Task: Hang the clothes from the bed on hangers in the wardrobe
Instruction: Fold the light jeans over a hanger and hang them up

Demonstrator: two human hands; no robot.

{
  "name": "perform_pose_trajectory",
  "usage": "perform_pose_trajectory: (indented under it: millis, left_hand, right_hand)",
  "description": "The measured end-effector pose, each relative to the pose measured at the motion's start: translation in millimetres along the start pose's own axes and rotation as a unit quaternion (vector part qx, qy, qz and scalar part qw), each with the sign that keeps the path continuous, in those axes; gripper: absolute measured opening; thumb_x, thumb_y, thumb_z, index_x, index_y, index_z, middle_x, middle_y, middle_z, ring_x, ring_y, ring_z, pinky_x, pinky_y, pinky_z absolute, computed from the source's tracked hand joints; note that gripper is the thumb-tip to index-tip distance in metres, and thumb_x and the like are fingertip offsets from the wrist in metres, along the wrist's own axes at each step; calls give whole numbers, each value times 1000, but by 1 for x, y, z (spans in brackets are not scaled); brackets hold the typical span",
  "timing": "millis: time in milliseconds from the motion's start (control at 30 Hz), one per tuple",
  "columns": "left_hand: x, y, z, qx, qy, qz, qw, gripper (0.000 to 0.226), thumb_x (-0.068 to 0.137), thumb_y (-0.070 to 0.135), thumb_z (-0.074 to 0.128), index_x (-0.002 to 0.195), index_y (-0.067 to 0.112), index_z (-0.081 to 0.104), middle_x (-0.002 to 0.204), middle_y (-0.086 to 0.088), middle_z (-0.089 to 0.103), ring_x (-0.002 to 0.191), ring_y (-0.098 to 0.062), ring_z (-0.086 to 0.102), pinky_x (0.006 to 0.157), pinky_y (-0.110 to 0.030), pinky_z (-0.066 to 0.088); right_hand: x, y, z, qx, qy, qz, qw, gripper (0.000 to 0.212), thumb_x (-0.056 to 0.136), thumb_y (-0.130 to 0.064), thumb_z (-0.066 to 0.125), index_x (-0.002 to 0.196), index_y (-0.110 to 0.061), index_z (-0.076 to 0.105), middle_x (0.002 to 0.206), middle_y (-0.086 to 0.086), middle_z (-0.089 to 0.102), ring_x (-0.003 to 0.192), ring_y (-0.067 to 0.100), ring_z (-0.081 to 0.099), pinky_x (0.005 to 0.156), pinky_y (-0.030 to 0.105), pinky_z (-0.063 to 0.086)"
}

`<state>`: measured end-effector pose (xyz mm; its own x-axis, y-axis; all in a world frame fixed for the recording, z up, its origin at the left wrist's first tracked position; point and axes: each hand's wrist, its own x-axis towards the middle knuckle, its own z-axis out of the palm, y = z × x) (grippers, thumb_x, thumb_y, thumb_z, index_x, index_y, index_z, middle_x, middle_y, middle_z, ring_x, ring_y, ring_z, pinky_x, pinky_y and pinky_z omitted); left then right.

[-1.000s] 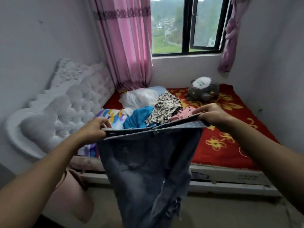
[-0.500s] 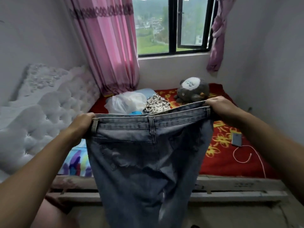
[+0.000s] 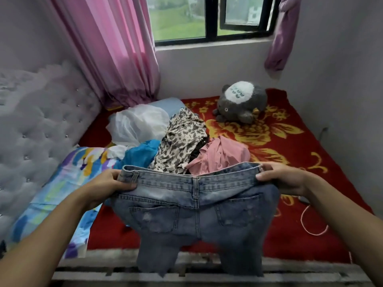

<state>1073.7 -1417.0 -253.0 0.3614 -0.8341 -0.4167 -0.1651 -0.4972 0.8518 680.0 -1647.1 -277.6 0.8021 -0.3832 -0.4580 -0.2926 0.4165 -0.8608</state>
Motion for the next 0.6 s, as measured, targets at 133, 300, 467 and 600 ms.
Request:
perform_pose_trajectory:
  millis: [133,300,467,600]
  left_hand:
    - [66,1,-2,34,24,7,999,7,75,-3,73,81,0,71,78,-11,73,70,-16,65,60,-19,53]
    - [191,-16,1,89,76,5,993,17,75,3,77,63,10,67,54,7,60,59,-9,51,50,-19,41]
    - [340,-32,18,156,148,8,977,23,75,20,74,65,3,62,59,-5,53,65,-20,49,57,-33,32]
    - [436,-41,36,150,215,-4,965,16,88,15,61,99,7,68,95,-17,68,93,-31,61,79,-35,46]
  right_hand:
    - [62,-3,-38,-158,141,25,977,45,70,-4,82,112,-5,65,109,14,71,104,30,68,96,48,52]
    - [146,-2,-70,-208,249,41,945,24,76,3,75,93,-12,70,80,1,73,80,16,68,65,24,54]
    - [270,10,-130,-259,370,88,888,15,72,-5,79,83,-12,71,88,8,74,80,20,66,76,39,55]
    - [359,20,-177,-217,465,96,853,19,73,-16,80,86,-20,65,96,2,71,91,25,65,85,44,54]
